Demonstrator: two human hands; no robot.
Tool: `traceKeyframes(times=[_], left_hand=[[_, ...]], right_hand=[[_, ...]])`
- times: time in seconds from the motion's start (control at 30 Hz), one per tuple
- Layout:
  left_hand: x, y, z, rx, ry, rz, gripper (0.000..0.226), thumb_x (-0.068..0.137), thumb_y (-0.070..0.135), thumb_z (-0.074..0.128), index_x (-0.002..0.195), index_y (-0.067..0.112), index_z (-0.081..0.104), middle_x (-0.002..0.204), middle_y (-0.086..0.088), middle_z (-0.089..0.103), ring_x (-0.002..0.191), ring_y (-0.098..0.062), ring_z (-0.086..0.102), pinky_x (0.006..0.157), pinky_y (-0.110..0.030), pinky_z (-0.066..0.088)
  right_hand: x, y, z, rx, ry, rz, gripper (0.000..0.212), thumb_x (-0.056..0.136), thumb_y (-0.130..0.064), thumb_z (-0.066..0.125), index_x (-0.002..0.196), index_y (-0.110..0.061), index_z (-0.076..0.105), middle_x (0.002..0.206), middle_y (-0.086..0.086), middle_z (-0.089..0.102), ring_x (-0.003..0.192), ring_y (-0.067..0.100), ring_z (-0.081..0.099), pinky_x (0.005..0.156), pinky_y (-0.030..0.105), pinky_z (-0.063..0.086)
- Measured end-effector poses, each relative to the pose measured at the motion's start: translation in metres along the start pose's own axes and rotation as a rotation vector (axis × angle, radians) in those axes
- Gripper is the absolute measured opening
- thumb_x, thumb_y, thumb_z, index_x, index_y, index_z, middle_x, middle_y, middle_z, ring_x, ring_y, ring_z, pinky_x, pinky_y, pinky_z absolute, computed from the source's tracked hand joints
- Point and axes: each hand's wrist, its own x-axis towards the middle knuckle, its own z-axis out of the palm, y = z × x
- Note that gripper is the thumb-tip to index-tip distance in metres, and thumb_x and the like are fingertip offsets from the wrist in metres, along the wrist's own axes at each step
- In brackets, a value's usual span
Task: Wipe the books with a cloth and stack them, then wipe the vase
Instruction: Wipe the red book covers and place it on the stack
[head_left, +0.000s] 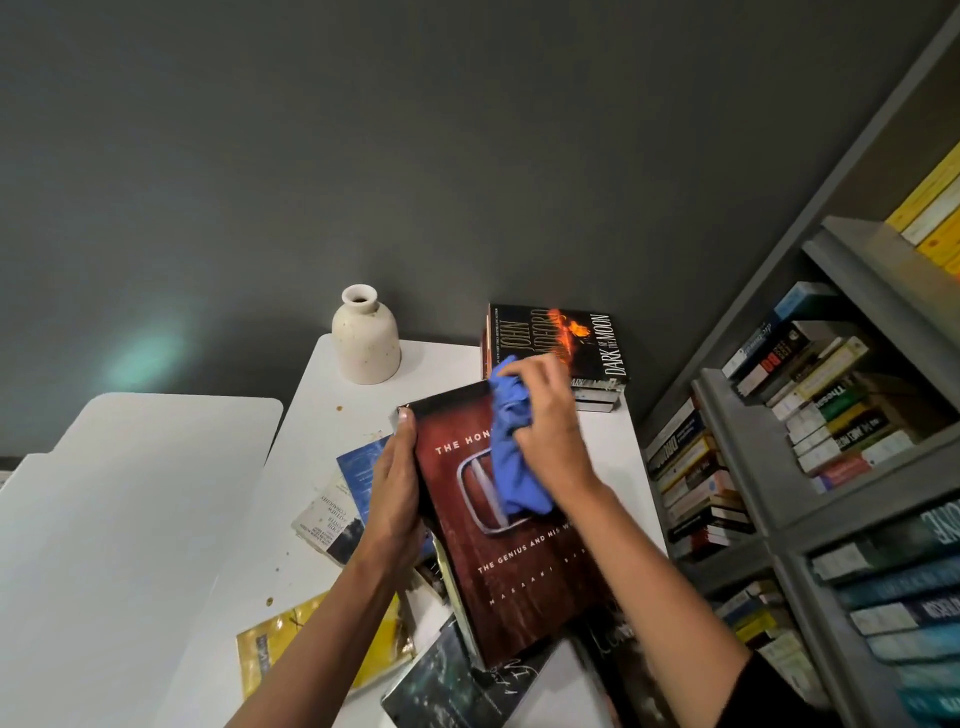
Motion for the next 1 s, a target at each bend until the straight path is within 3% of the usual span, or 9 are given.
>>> traceKeyframes(times=[0.1,0.23,0.37,0.5,0.57,0.63,0.67,0.83,1.0], left_hand=[[0.002,0.002,0.002,0.02,-0.032,0.006,0.043,0.098,0.047,0.042,0.112,0.015,0.066,0.097,-0.006,0.076,0.086,-0.017,0.073,0.066,-0.025,0.058],[0.006,-0.005,0.004,-0.003,-0.087,0.058,0.031,0.105,0.026,0.037,0.116,0.014,0.063,0.107,-0.003,0.073,0.1,-0.011,0.069,0.079,-0.019,0.054],[0.007,-0.01,0.001,-0.054,-0.102,0.053,0.028,0.105,0.017,0.036,0.108,0.019,0.064,0.095,0.004,0.074,0.091,-0.007,0.068,0.078,-0.02,0.054],[0.015,-0.01,-0.006,-0.09,-0.101,-0.05,0.03,0.101,0.047,0.038,0.093,0.027,0.06,0.08,0.01,0.067,0.07,-0.002,0.065,0.064,-0.018,0.054],[0.018,-0.002,-0.007,-0.193,-0.125,-0.128,0.043,0.094,0.061,0.042,0.092,0.022,0.059,0.079,0.004,0.068,0.069,-0.007,0.065,0.069,-0.021,0.057],[0.022,0.003,-0.008,-0.193,-0.05,-0.064,0.052,0.096,0.059,0.039,0.108,0.015,0.065,0.097,-0.005,0.074,0.083,-0.017,0.07,0.077,-0.03,0.06],[0.021,0.007,-0.006,-0.14,0.015,-0.013,0.051,0.097,0.056,0.038,0.111,0.015,0.065,0.098,-0.004,0.075,0.084,-0.016,0.072,0.072,-0.029,0.06],[0.018,0.007,-0.006,-0.085,0.13,0.066,0.046,0.098,0.053,0.041,0.11,0.016,0.065,0.09,0.0,0.076,0.08,-0.014,0.072,0.064,-0.026,0.058],[0.018,0.012,0.003,-0.091,0.169,0.05,0.048,0.092,0.059,0.05,0.108,0.016,0.065,0.097,-0.005,0.075,0.09,-0.021,0.072,0.076,-0.036,0.06]], right_hand=[[0.001,-0.005,0.001,0.014,0.078,0.082,0.049,0.068,0.019,0.054,0.108,-0.009,0.059,0.109,0.004,0.046,0.105,0.022,0.05,0.087,0.025,0.047],[-0.008,-0.057,0.029,0.13,-0.007,-0.05,0.049,0.067,0.012,0.062,0.112,-0.007,0.058,0.108,0.005,0.055,0.104,0.021,0.051,0.091,0.027,0.043],[-0.011,-0.067,0.039,0.157,0.011,-0.042,0.05,0.067,0.012,0.06,0.113,-0.007,0.054,0.108,0.006,0.056,0.103,0.021,0.051,0.091,0.028,0.043],[-0.042,-0.069,0.037,0.125,-0.037,-0.03,0.057,0.06,0.009,0.058,0.113,-0.009,0.049,0.11,0.005,0.05,0.1,0.021,0.049,0.088,0.029,0.043],[-0.063,-0.063,0.029,0.095,-0.155,-0.123,0.055,0.059,0.006,0.057,0.113,-0.007,0.051,0.111,0.007,0.051,0.103,0.024,0.049,0.093,0.029,0.039],[-0.074,-0.044,0.016,0.028,-0.194,-0.179,0.058,0.059,0.006,0.052,0.114,-0.011,0.049,0.115,0.005,0.048,0.106,0.023,0.047,0.096,0.028,0.037],[-0.074,-0.031,0.009,0.009,-0.159,-0.146,0.064,0.056,0.01,0.049,0.115,-0.015,0.046,0.116,0.001,0.044,0.107,0.021,0.044,0.095,0.028,0.038],[-0.069,-0.005,-0.002,-0.028,0.183,0.289,0.071,0.056,0.023,0.052,0.112,-0.021,0.046,0.117,0.001,0.042,0.108,0.021,0.043,0.088,0.043,0.049],[-0.096,-0.051,0.022,-0.05,-0.007,0.068,0.067,0.062,0.011,0.066,0.116,-0.023,0.044,0.119,-0.002,0.039,0.107,0.021,0.046,0.09,0.036,0.049]])
